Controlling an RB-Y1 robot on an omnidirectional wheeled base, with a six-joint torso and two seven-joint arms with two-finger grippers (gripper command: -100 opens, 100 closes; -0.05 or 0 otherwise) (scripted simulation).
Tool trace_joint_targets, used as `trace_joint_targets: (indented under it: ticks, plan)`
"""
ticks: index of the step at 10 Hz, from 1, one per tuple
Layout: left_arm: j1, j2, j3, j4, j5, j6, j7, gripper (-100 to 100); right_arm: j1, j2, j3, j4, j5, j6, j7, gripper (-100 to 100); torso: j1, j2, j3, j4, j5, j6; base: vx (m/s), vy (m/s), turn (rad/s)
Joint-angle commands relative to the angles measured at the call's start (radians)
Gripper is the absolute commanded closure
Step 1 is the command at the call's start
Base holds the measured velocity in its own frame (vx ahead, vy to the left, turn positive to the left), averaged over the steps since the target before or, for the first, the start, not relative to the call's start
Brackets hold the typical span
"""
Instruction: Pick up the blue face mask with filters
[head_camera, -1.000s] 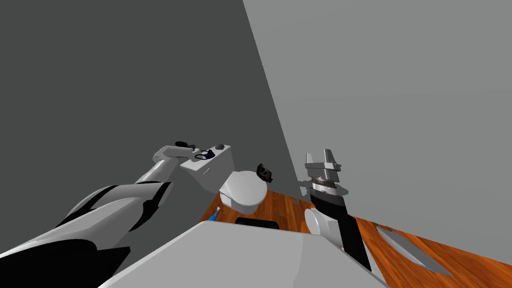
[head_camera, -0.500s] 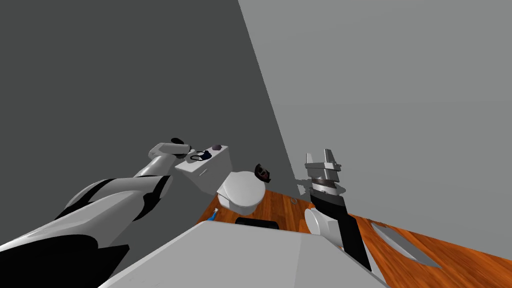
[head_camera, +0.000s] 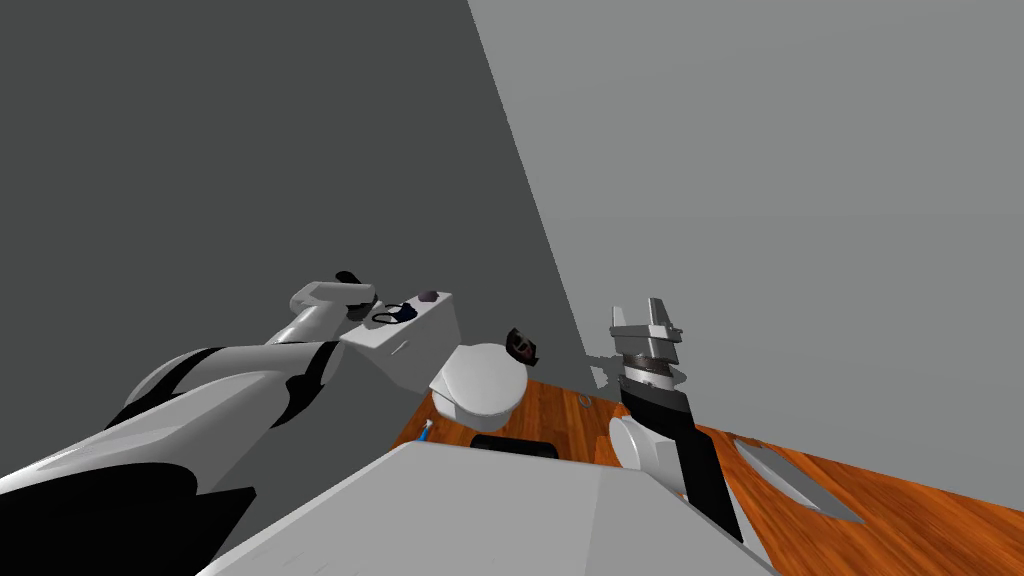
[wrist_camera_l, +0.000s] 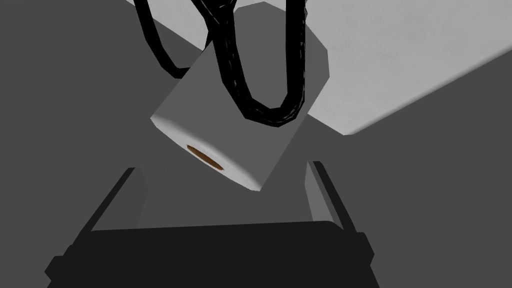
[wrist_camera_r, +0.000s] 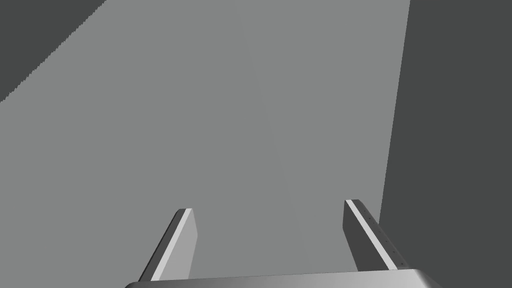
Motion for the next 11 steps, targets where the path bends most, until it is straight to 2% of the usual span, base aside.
trace_joint_targets:
  ticks: [1,4,7,8,9,11]
  plan:
    - [-0.026,0.006,0.0,0.043,0.004,0.042,0.009,-100,0.0,0.0,0.0,0.0,0.0,0.0,0.0,0,0.0,0.0,0.0,0.0,0.0,0.0,0.018,-0.024,-0.054]
    - [-0.048,0.002,-0.003,0.11,0.012,0.097,0.019,-100,0.0,0.0,0.0,0.0,0.0,0.0,0.0,0,0.0,-0.001,-0.001,0.0,0.0,0.0,0.025,-0.019,-0.05]
    - [-0.042,0.002,-0.002,0.094,0.013,0.105,0.021,-100,0.0,0.0,0.0,0.0,0.0,0.0,0.0,0,0.001,0.0,0.0,0.0,0.0,0.0,0.009,-0.003,-0.001]
    - [-0.043,0.002,-0.002,0.097,0.013,0.103,0.021,0,0.0,0.0,0.0,0.0,0.0,0.0,0.0,0,0.001,0.001,0.0,0.0,0.0,0.0,0.0,0.0,0.0]
    - [-0.042,0.004,-0.005,0.112,-0.009,0.102,0.063,-100,0.0,0.0,0.0,0.0,0.0,0.0,0.0,0,0.001,0.001,0.0,0.0,0.0,0.0,-0.058,0.075,-0.258]
    - [-0.042,0.006,-0.009,0.129,-0.032,0.101,0.105,-100,0.0,0.0,0.0,0.0,0.0,0.0,0.0,0,0.008,0.007,0.004,0.001,0.002,0.0,-0.135,0.106,-0.272]
